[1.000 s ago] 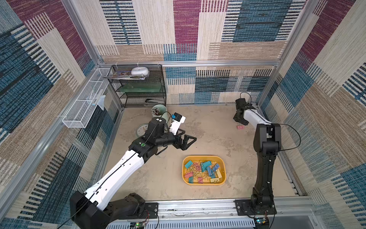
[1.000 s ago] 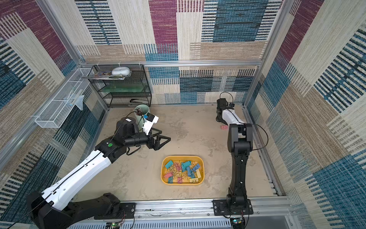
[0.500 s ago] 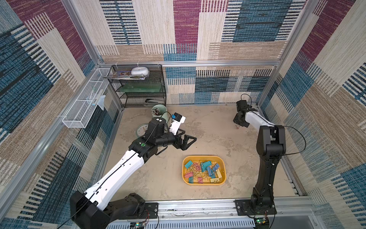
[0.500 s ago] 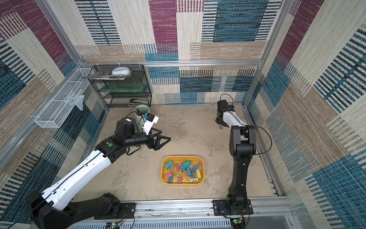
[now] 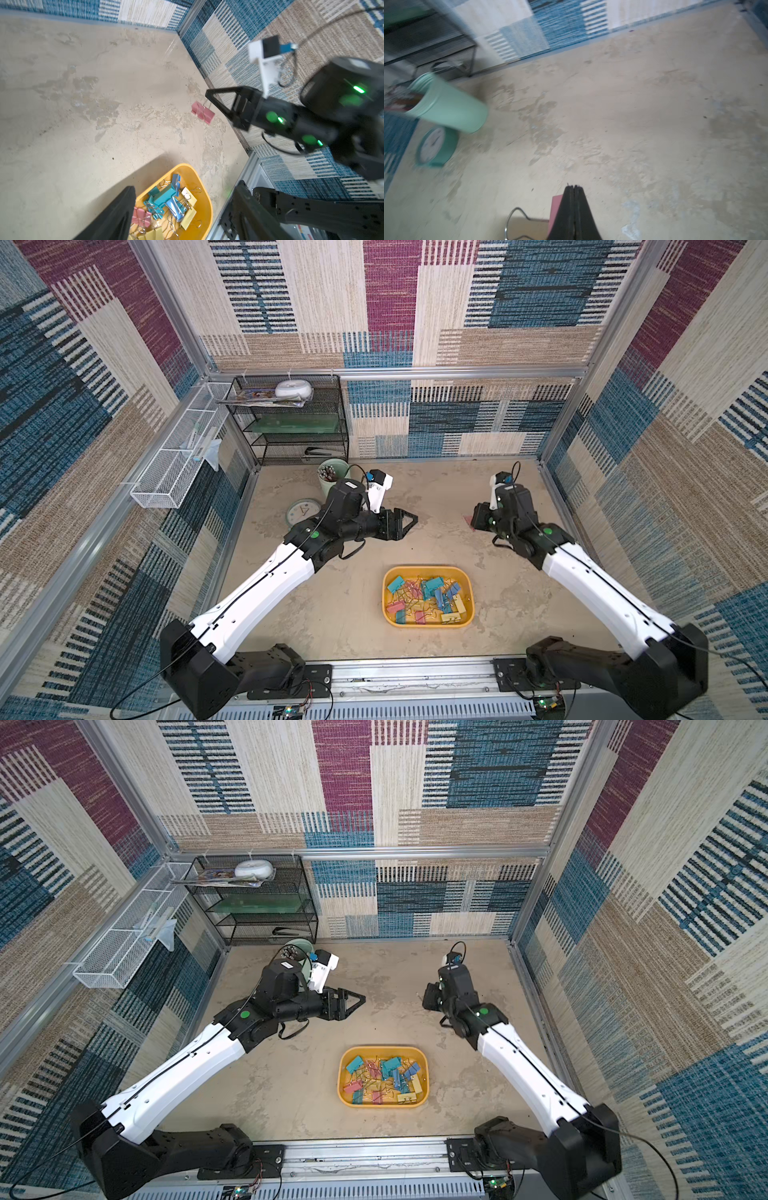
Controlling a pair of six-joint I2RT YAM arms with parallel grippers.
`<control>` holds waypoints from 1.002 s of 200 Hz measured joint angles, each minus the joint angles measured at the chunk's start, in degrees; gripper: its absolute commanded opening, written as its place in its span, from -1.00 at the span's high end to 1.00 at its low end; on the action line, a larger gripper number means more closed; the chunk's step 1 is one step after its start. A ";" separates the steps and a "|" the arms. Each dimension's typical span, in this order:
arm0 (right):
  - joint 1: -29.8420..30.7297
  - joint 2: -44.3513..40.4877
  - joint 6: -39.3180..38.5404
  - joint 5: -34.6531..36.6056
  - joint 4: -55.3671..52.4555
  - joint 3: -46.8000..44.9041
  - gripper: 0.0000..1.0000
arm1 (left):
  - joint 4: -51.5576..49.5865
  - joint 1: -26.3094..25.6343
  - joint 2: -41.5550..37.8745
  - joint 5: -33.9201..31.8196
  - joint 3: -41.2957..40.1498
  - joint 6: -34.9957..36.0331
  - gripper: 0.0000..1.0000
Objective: Put the binder clips in the storage box
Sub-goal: Place the binder clip in the storage box.
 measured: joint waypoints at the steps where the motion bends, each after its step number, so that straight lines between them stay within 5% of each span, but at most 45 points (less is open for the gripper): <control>1: 0.35 -0.35 0.00 0.11 0.07 -0.17 1.00 | -0.09 -0.13 0.09 -0.15 0.07 -0.22 -0.41; 32: 12.28 -9.49 -0.28 8.17 0.33 -4.35 1.00 | -2.05 -5.38 3.28 -3.91 3.15 -5.90 -0.46; 71: 22.40 -9.97 -1.97 16.68 1.09 -6.56 1.00 | -3.19 -10.67 8.72 -3.91 5.88 -12.98 -0.62; 114: 25.05 -10.25 -4.28 20.94 6.21 -8.04 1.00 | -0.85 -11.13 10.34 -4.94 1.77 -22.64 0.12; 171: 25.22 -10.38 -5.11 19.02 12.79 -11.78 0.99 | 0.76 -11.17 12.57 -4.50 2.47 -24.39 1.00; 187: 25.20 -10.60 -4.44 17.66 14.58 -13.27 0.44 | -0.20 -11.15 13.07 -5.07 2.99 -23.54 1.00; 200: 25.22 -11.19 -2.89 15.67 16.37 -14.64 -0.28 | -1.40 -11.17 13.20 -5.49 3.41 -21.97 1.00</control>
